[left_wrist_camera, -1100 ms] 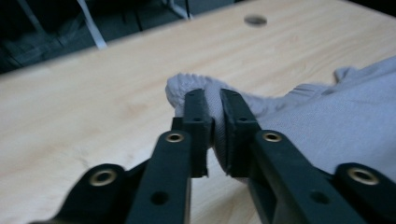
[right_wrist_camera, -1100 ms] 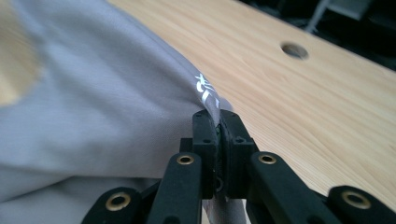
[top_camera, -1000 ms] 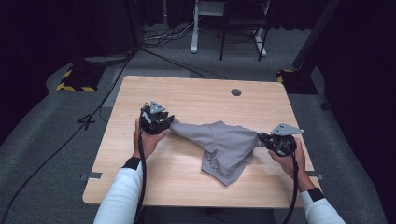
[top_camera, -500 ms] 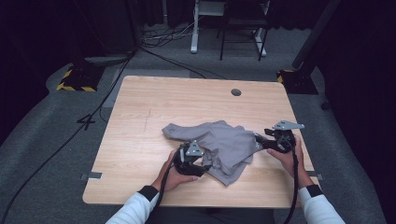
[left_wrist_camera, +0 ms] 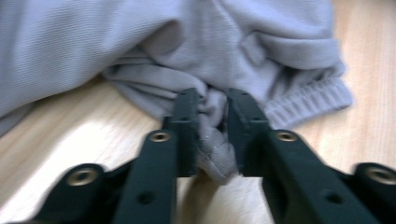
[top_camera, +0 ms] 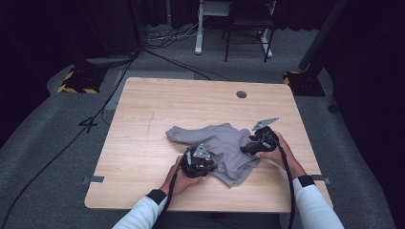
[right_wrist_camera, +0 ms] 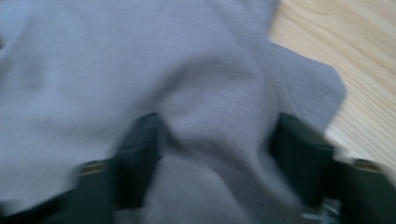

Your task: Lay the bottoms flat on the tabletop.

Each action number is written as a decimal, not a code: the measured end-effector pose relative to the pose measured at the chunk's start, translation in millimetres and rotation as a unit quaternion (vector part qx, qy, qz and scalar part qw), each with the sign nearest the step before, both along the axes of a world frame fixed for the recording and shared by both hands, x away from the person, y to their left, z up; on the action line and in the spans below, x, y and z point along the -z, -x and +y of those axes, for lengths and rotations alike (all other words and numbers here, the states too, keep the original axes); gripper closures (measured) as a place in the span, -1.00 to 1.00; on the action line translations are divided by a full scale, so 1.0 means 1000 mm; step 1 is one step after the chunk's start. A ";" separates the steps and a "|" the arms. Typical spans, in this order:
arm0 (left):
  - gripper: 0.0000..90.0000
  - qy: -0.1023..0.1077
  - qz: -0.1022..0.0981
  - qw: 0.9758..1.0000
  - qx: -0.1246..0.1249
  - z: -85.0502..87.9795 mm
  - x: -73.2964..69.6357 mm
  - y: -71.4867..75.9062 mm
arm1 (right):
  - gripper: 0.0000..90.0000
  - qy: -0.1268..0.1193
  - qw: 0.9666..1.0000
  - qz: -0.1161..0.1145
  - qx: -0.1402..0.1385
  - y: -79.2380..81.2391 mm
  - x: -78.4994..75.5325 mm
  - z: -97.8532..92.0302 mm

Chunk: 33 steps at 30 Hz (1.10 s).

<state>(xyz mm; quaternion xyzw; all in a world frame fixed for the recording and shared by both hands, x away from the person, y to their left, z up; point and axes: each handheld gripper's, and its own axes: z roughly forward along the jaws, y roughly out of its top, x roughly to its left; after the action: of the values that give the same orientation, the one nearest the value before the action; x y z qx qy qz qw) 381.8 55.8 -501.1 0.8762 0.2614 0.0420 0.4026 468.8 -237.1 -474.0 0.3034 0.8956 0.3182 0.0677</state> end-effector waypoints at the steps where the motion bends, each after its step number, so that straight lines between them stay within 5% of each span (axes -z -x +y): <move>1: 0.72 0.000 0.000 1.000 0.000 0.000 0.000 0.000 | 0.06 0.000 1.000 0.000 0.000 0.000 0.000 0.000; 3: 0.74 0.001 0.004 1.000 -0.006 0.003 0.000 -0.001 | 0.41 0.008 1.000 -0.006 -0.008 0.004 -0.001 0.002; 6: 0.78 -0.018 -0.010 1.000 -0.017 0.008 -0.002 -0.004 | 0.89 0.011 0.999 -0.051 -0.010 0.011 -0.011 0.000; 11: 0.78 -0.024 -0.008 0.999 -0.047 0.023 -0.004 -0.013 | 0.91 -0.012 0.995 -0.099 0.022 0.015 -0.030 -0.008; 14: 0.78 -0.031 -0.014 0.997 -0.064 0.038 -0.011 -0.016 | 0.91 -0.016 0.986 -0.158 0.047 0.027 -0.049 -0.006; 19: 0.80 -0.040 -0.023 0.994 -0.097 0.065 -0.022 -0.014 | 0.91 -0.018 0.980 -0.196 0.023 0.049 -0.064 0.004; 23: 0.81 -0.045 -0.016 0.992 -0.115 0.085 -0.024 -0.011 | 0.91 -0.018 0.980 -0.200 0.001 0.064 -0.065 0.013; 27: 0.81 -0.050 -0.009 0.993 -0.108 0.101 -0.020 0.001 | 0.90 -0.029 0.981 -0.180 -0.070 0.093 -0.060 0.033; 28: 0.81 -0.051 0.000 0.994 -0.099 0.103 -0.019 0.009 | 0.88 -0.030 0.979 -0.161 -0.119 0.110 -0.050 0.048; 30: 0.80 -0.050 0.002 0.994 -0.093 0.104 -0.018 0.013 | 0.85 -0.024 0.979 -0.151 -0.137 0.118 -0.045 0.056; 33: 0.80 -0.050 0.011 0.995 -0.082 0.104 -0.015 0.027 | 0.63 -0.016 0.977 -0.099 -0.185 0.139 -0.023 0.079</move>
<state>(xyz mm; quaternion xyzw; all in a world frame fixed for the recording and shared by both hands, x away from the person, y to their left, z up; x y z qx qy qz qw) 354.6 159.4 -485.7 0.8710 0.3345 0.0786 0.3510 329.7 -157.9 -451.2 0.0999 0.9198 0.3684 0.0912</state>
